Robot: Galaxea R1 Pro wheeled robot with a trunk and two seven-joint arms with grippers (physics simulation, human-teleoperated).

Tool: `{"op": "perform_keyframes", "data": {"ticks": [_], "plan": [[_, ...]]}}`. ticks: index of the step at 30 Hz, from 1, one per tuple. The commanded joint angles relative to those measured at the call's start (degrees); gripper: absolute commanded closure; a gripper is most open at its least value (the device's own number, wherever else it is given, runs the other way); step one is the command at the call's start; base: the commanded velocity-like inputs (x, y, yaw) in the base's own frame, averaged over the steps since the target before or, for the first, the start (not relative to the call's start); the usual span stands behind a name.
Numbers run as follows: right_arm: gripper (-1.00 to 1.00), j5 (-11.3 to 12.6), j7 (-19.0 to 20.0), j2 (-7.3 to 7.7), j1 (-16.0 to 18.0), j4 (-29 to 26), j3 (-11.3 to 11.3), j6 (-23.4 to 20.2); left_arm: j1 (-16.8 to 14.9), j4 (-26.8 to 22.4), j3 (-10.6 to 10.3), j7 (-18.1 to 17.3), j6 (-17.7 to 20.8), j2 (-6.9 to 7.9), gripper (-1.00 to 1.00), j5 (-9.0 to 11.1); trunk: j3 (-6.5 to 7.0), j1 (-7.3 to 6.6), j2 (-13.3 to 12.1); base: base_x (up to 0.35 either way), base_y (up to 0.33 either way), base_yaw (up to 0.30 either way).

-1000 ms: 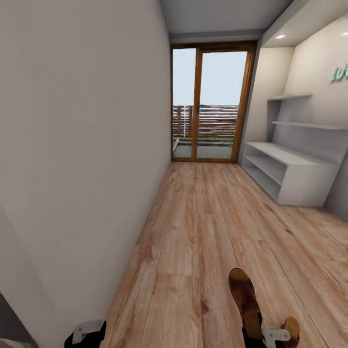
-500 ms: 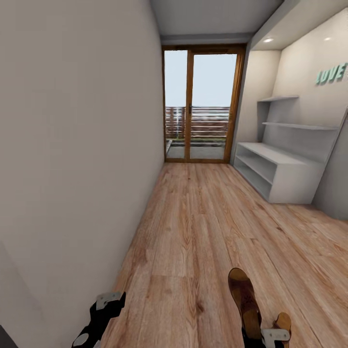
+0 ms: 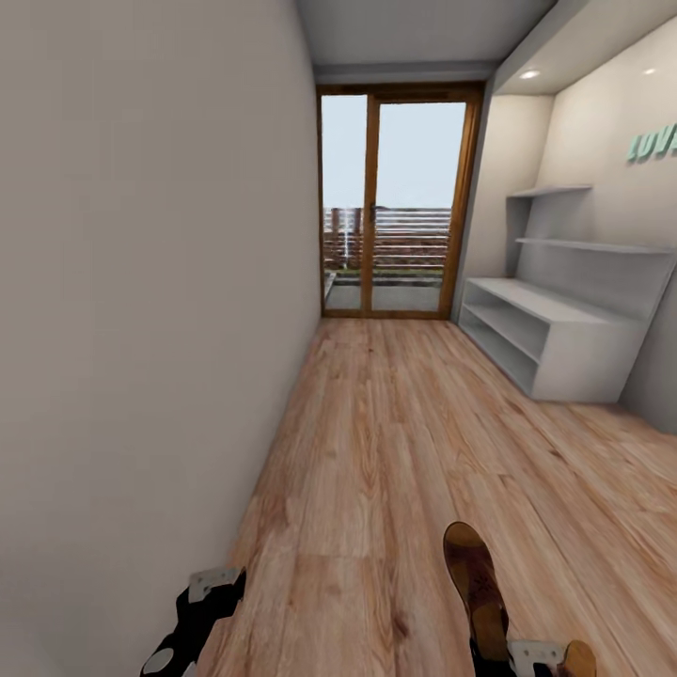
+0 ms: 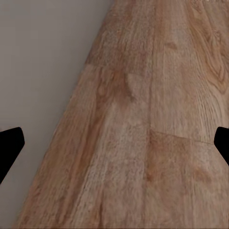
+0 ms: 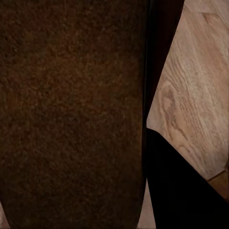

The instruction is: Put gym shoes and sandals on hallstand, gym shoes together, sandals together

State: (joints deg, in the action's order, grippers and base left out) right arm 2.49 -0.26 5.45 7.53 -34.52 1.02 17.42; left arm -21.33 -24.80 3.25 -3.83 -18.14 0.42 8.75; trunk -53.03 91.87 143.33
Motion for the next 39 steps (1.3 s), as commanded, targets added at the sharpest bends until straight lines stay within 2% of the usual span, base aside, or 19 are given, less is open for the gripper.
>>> {"op": "perform_keyframes", "data": {"ticks": [1,8,16,30,39], "plan": [[1.0,0.41,0.0,0.01,0.03,0.01,-0.05,0.16,-0.03,0.04,0.09,-0.41,-0.12,-0.03,-1.0,0.57,-0.06,0.01,0.02,0.212,0.051,0.0],[1.0,0.47,-0.01,0.0,0.03,-0.02,-0.05,0.16,-0.03,-0.01,0.09,-0.46,-0.22,-0.06,-1.0,0.56,-0.06,0.01,0.02,0.064,0.015,-0.024],[1.0,0.5,-0.01,0.0,0.03,-0.02,-0.05,0.16,-0.03,-0.13,0.12,-0.47,-0.15,0.0,-1.0,0.62,-0.06,0.01,0.02,0.038,0.002,-0.172],[1.0,0.5,-0.01,0.0,0.03,-0.02,-0.05,0.16,-0.03,-0.24,0.18,-0.47,-0.14,0.02,-1.0,0.65,-0.06,0.01,0.02,0.108,0.023,-0.011],[1.0,0.5,-0.01,0.0,0.03,-0.16,0.01,0.16,-0.03,-0.25,0.18,-0.47,-0.21,0.0,-1.0,0.65,-0.06,0.01,0.02,0.29,0.0,0.0]]}}
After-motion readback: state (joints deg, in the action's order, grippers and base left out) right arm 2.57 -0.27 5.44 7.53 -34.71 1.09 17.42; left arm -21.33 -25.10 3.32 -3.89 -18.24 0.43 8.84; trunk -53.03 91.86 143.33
